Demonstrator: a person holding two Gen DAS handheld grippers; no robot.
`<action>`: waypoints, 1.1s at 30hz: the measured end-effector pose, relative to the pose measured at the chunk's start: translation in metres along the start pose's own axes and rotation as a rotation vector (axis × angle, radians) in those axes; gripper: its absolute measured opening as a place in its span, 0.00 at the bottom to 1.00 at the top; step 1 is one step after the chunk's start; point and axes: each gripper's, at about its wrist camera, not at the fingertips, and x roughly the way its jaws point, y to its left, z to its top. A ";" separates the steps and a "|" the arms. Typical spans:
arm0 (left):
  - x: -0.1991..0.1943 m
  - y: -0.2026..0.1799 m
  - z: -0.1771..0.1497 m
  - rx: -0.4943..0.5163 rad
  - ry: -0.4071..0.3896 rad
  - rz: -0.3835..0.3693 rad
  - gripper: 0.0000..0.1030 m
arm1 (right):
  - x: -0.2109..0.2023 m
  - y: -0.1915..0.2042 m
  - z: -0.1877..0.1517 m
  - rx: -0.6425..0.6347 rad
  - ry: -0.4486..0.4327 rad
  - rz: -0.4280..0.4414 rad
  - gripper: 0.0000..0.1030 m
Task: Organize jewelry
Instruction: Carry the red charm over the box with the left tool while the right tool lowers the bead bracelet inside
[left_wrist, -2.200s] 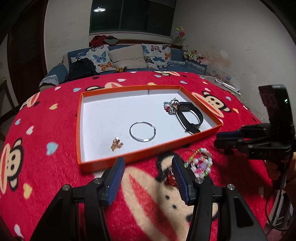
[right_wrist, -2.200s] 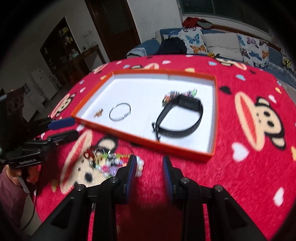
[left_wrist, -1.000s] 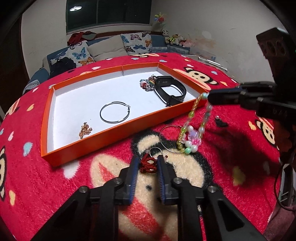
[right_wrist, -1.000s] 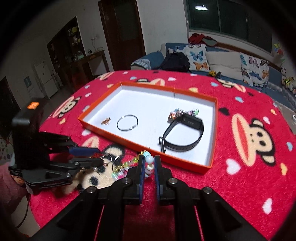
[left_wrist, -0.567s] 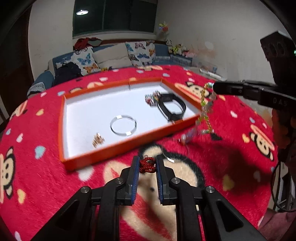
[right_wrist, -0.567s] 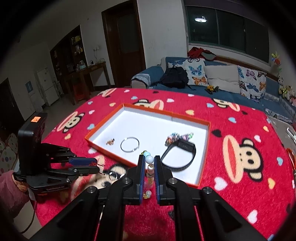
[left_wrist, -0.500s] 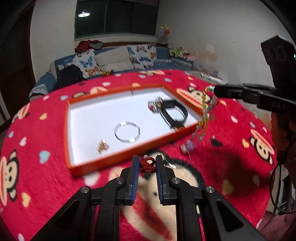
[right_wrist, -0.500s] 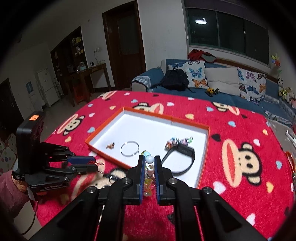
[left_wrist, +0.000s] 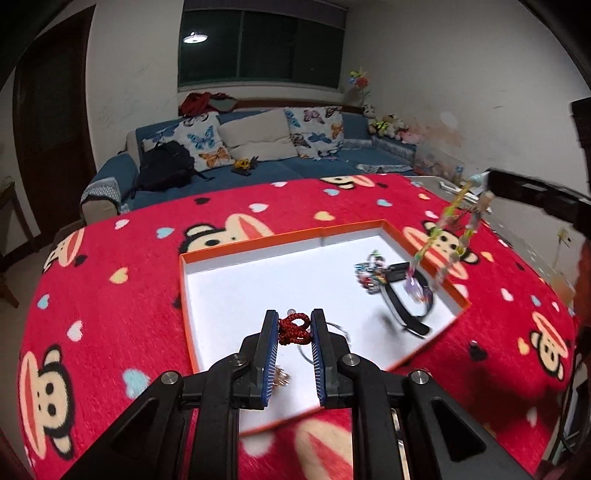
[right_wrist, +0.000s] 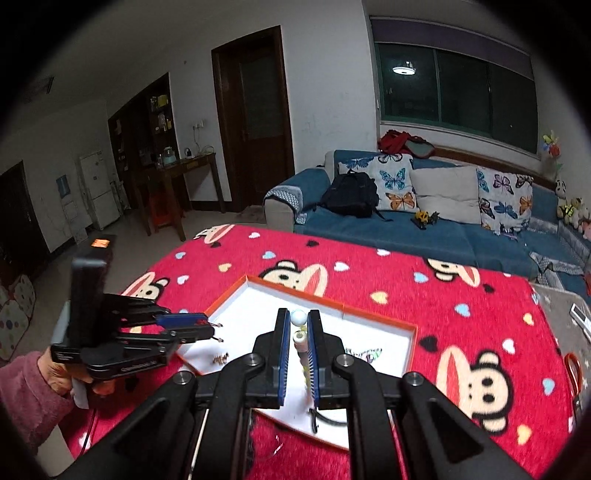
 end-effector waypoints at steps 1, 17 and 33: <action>0.006 0.003 0.001 -0.006 0.009 0.005 0.18 | 0.002 0.000 0.001 0.000 0.001 0.001 0.11; 0.076 0.030 -0.011 -0.055 0.119 0.019 0.18 | 0.066 -0.011 -0.029 0.069 0.167 0.025 0.11; 0.089 0.028 -0.016 -0.055 0.145 0.022 0.29 | 0.100 -0.007 -0.063 0.101 0.310 0.034 0.11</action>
